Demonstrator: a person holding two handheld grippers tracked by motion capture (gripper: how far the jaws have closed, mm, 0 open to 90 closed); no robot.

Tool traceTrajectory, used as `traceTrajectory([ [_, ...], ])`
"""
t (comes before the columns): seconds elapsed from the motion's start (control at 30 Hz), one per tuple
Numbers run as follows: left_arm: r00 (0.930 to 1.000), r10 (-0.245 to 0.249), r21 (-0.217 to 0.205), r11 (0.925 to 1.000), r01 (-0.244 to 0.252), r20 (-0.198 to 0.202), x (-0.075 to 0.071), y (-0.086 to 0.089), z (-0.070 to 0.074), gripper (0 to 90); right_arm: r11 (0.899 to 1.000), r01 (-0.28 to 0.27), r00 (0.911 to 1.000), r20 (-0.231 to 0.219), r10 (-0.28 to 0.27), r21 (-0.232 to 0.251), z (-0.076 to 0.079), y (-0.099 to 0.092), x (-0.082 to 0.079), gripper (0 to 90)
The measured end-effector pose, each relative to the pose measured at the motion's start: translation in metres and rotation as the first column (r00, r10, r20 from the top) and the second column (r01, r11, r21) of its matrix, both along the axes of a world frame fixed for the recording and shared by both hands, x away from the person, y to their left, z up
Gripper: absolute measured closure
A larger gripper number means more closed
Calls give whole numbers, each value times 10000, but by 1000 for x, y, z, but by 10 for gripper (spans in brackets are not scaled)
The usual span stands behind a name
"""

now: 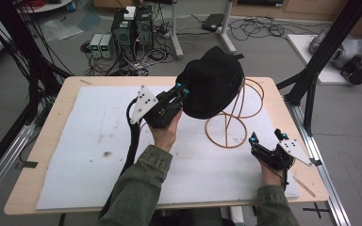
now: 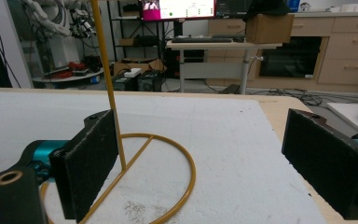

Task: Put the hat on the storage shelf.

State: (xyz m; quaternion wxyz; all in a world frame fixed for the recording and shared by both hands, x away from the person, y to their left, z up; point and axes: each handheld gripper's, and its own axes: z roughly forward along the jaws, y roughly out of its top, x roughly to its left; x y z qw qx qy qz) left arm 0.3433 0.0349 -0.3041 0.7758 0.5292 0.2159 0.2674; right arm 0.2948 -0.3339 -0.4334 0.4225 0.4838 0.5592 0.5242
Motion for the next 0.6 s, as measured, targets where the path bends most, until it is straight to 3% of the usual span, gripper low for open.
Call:
traceTrajectory([
  [0.23, 9995, -277, 114, 9995, 279, -142, 10, -19, 1, 879, 9999, 21, 10000, 9, -21, 114, 1, 0, -1, 101],
  [0.6, 9966, -807, -56, 9967, 807, -146, 22, -45, 13, 879, 9999, -6, 10000, -67, 7, 138, 0, 0, 0, 101],
])
